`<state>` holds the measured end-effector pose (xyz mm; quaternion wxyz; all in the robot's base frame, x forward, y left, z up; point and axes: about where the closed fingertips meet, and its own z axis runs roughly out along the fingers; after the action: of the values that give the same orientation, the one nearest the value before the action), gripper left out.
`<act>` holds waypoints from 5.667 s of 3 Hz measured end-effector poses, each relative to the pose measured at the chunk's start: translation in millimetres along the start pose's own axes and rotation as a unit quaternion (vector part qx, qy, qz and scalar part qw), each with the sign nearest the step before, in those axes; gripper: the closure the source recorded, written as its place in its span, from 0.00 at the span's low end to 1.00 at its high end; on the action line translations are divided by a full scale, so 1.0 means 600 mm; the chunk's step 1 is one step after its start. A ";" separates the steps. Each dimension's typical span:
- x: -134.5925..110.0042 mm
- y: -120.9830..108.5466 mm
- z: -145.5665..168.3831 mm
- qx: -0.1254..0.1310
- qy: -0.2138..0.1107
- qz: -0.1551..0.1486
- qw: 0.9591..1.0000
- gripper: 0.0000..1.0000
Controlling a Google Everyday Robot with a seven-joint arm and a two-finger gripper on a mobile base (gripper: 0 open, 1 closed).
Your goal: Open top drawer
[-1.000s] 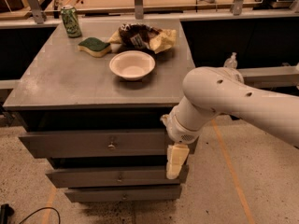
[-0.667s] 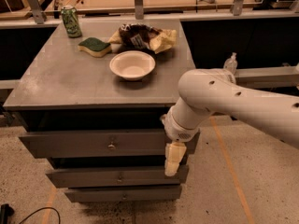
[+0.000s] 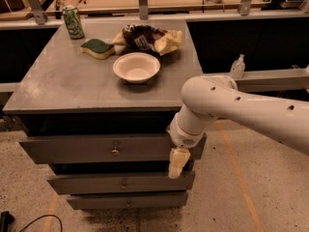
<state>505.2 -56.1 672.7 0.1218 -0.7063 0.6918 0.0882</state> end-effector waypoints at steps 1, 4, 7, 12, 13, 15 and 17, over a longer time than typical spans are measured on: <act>0.005 0.003 0.001 -0.006 0.005 0.003 1.000 0.42; 0.010 0.033 -0.041 -0.032 0.011 0.002 0.999 0.87; -0.019 0.028 -0.093 -0.039 0.000 -0.016 0.999 0.42; -0.043 -0.026 -0.049 0.047 -0.007 -0.027 0.998 1.00; -0.043 -0.028 -0.024 0.069 0.003 -0.033 0.997 1.00; -0.046 -0.045 0.016 0.096 0.014 -0.049 0.994 1.00; -0.041 -0.037 0.063 0.081 0.019 -0.058 0.995 1.00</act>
Offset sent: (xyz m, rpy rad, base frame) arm -0.0126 -0.0146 0.0161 -0.0317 0.0422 -0.0001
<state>528.1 -21.1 645.1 0.1703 -0.7347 0.6565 0.0114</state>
